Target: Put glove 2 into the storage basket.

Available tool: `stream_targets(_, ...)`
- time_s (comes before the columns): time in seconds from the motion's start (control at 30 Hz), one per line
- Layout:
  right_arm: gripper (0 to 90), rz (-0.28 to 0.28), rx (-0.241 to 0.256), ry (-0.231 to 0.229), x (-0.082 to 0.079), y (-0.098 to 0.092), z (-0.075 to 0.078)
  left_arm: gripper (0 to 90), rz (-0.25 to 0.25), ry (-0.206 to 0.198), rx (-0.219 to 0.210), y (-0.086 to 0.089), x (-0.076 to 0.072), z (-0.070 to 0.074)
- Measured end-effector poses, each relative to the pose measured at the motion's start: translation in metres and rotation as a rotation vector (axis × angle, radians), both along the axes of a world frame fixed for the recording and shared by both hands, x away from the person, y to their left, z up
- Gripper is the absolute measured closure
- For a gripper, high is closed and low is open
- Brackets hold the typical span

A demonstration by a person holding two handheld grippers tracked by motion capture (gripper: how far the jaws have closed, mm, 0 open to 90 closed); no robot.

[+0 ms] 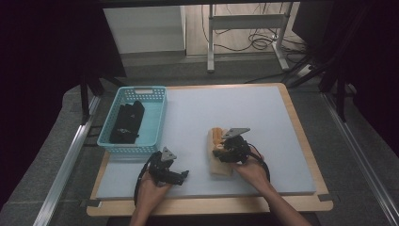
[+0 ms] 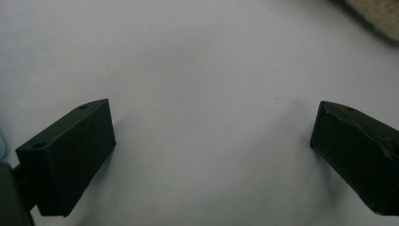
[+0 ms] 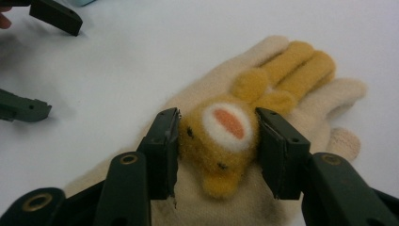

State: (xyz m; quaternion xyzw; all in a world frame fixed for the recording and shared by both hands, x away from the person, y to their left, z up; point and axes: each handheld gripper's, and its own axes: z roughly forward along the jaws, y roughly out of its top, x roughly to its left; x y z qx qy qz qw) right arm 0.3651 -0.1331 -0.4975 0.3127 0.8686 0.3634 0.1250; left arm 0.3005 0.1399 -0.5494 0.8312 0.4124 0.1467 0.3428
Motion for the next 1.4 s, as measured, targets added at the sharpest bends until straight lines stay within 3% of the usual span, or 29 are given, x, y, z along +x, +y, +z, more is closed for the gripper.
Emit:
stream_targets(0.2, 35.0, 0.022, 0.017, -0.003, -0.001, -0.002, 0.005, 0.8, 0.002, 0.000, -0.001, 0.000, 0.000, 0.000)
stream_targets(0.3, 33.5, 0.014, 0.052, -0.028, 0.000, -0.016, 0.020, 0.8, 0.002, -0.001, -0.002, 0.000, 0.000, 0.000)
stream_targets(0.4, 34.4, -0.009, 0.047, -0.029, 0.001, -0.033, 0.025, 0.8, 0.001, -0.001, -0.002, 0.000, 0.000, 0.000)
stream_targets(0.57, 61.3, -0.014, 0.048, 0.017, -0.002, -0.065, 0.013, 0.8, 0.002, 0.002, 0.000, 0.000, 0.000, 0.000)
stream_targets(0.7, 78.0, 0.007, 0.026, 0.030, -0.012, -0.072, -0.004, 0.8, 0.001, 0.002, 0.000, 0.000, 0.000, 0.000)
stream_targets(0.8, 84.1, 0.032, 0.025, 0.042, -0.018, -0.070, -0.013, 0.9, 0.002, 0.001, 0.000, 0.000, 0.000, 0.000)
stream_targets(1.0, 84.6, 0.075, -0.004, 0.044, -0.026, -0.053, -0.026, 0.9, 0.002, 0.000, 0.000, 0.000, 0.000, 0.000)
stream_targets(1.4, 80.0, 0.100, 0.035, 0.058, -0.022, -0.024, -0.030, 1.0, 0.002, 0.001, -0.001, 0.000, 0.000, 0.000)
